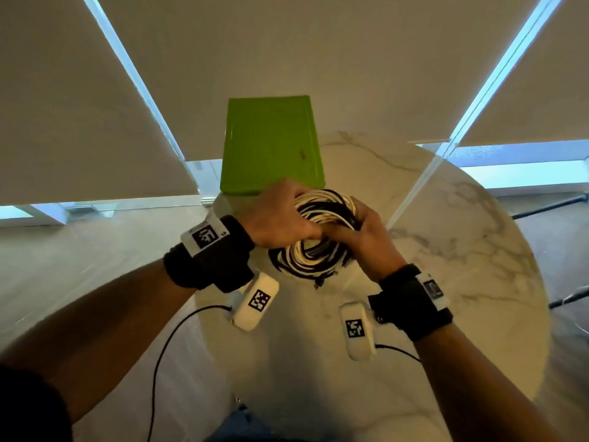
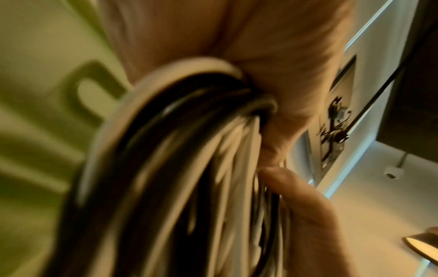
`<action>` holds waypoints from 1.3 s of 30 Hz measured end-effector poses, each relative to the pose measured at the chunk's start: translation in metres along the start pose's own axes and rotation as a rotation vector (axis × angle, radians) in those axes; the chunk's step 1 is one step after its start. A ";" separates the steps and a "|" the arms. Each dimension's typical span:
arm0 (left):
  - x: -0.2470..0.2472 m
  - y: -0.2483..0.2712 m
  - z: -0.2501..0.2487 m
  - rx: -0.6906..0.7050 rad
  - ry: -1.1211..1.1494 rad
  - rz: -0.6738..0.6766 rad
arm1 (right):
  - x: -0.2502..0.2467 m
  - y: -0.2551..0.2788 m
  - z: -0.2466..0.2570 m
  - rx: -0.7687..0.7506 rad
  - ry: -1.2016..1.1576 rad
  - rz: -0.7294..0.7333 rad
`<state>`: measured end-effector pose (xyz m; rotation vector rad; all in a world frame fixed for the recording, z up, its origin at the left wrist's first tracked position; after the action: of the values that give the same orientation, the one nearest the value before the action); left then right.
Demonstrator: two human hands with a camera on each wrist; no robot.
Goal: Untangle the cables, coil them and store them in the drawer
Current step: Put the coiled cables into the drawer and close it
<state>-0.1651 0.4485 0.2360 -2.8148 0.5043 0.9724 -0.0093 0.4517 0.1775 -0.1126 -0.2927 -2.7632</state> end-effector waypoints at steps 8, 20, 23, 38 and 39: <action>-0.073 -0.024 0.013 0.119 -0.059 -0.022 | 0.059 -0.026 -0.079 0.538 -0.771 -0.512; -0.066 -0.038 0.016 0.054 -0.110 0.158 | 0.095 -0.070 -0.147 0.691 -0.782 -0.550; -0.067 -0.039 0.018 0.046 -0.112 0.145 | 0.090 -0.066 -0.149 0.740 -0.606 -0.581; -0.060 -0.032 0.013 0.044 -0.181 0.105 | 0.086 -0.033 -0.109 0.328 1.301 -0.058; -0.059 -0.031 0.012 0.049 -0.196 0.103 | 0.083 -0.033 -0.108 0.337 1.311 -0.048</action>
<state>-0.2046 0.4964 0.2626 -2.6362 0.6423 1.2226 -0.1025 0.4300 0.0759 1.6673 -0.3523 -2.1781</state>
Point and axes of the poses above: each hand's wrist, its own y-axis away from the middle knuckle, its own x-axis out of the palm, z = x × y, the point moved 2 cm from there along -y, towards the middle knuckle, and after that the axes turned 9 degrees about x, right-handed, at the moved point
